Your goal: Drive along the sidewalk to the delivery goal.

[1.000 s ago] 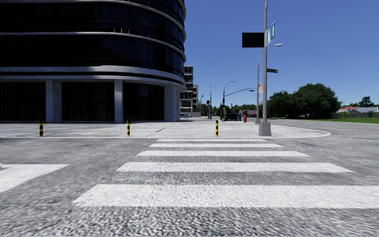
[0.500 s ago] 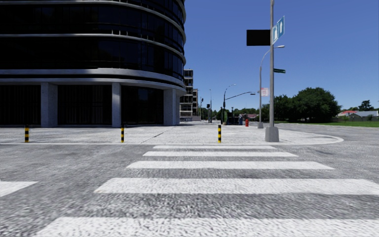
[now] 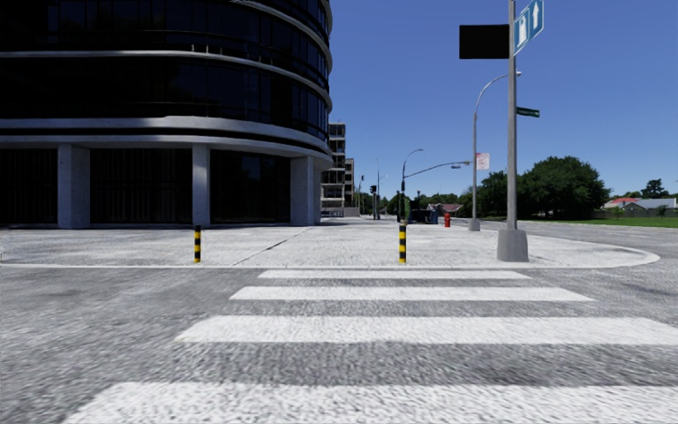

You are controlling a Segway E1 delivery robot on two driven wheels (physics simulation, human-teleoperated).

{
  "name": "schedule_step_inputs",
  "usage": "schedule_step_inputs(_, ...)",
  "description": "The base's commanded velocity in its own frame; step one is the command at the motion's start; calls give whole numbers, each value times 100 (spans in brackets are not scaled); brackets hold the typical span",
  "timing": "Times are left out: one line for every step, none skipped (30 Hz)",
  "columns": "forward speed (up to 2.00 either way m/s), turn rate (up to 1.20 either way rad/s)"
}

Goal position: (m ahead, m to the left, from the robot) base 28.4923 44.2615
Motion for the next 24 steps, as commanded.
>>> schedule_step_inputs(200, 0)
schedule_step_inputs(200, 0)
schedule_step_inputs(200, 0)
schedule_step_inputs(200, 0)
schedule_step_inputs(200, 0)
schedule_step_inputs(200, 0)
schedule_step_inputs(200, 0)
schedule_step_inputs(200, 0)
schedule_step_inputs(200, 0)
schedule_step_inputs(200, 0)
schedule_step_inputs(200, 0)
schedule_step_inputs(200, 0)
schedule_step_inputs(200, 0)
schedule_step_inputs(200, 0)
schedule_step_inputs(200, 0)
schedule_step_inputs(200, 0)
schedule_step_inputs(200, 0)
schedule_step_inputs(200, 0)
schedule_step_inputs(200, 0)
schedule_step_inputs(200, 0)
schedule_step_inputs(200, 0)
schedule_step_inputs(200, 0)
schedule_step_inputs(200, 0)
schedule_step_inputs(200, 0)
